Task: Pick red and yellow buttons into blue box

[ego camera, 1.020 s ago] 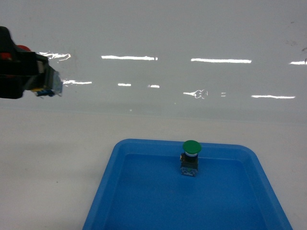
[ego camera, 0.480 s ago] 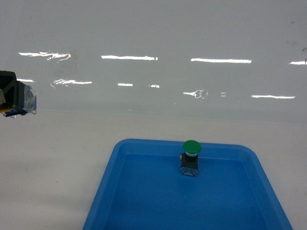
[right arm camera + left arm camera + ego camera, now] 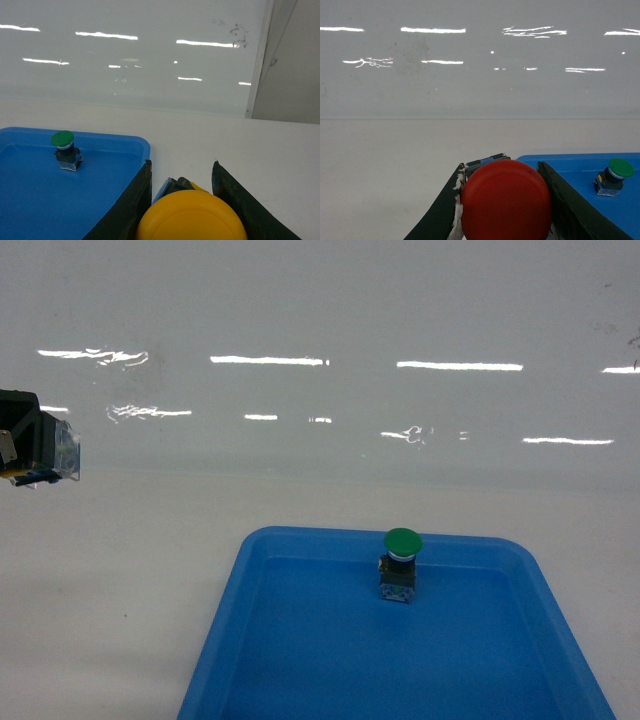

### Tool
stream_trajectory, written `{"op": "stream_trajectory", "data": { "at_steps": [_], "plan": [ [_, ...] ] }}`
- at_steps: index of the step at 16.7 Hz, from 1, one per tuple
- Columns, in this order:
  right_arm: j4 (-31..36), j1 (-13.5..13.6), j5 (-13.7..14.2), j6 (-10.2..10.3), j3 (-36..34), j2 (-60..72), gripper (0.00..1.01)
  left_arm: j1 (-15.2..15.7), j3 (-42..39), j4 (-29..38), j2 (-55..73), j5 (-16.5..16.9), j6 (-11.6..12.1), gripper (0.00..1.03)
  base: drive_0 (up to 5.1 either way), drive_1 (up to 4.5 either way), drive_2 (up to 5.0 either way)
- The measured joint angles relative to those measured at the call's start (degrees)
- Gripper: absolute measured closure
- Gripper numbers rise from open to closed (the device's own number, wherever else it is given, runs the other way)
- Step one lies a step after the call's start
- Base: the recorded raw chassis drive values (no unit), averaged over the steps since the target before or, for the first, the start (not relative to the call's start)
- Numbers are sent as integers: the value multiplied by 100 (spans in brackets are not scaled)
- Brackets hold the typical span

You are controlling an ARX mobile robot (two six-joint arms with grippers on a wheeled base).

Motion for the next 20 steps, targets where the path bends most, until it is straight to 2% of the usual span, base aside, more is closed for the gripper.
{"op": "stream_trajectory", "data": {
  "at_steps": [9, 20],
  "plan": [
    [-4, 2, -2, 0, 0, 0, 69, 9, 0, -7, 0, -35, 0, 69, -8, -422, 394],
    [-4, 2, -22, -2, 0, 0, 69, 4, -11, -9, -11, -26, 0, 70, 479, -354, -128]
  ]
}}
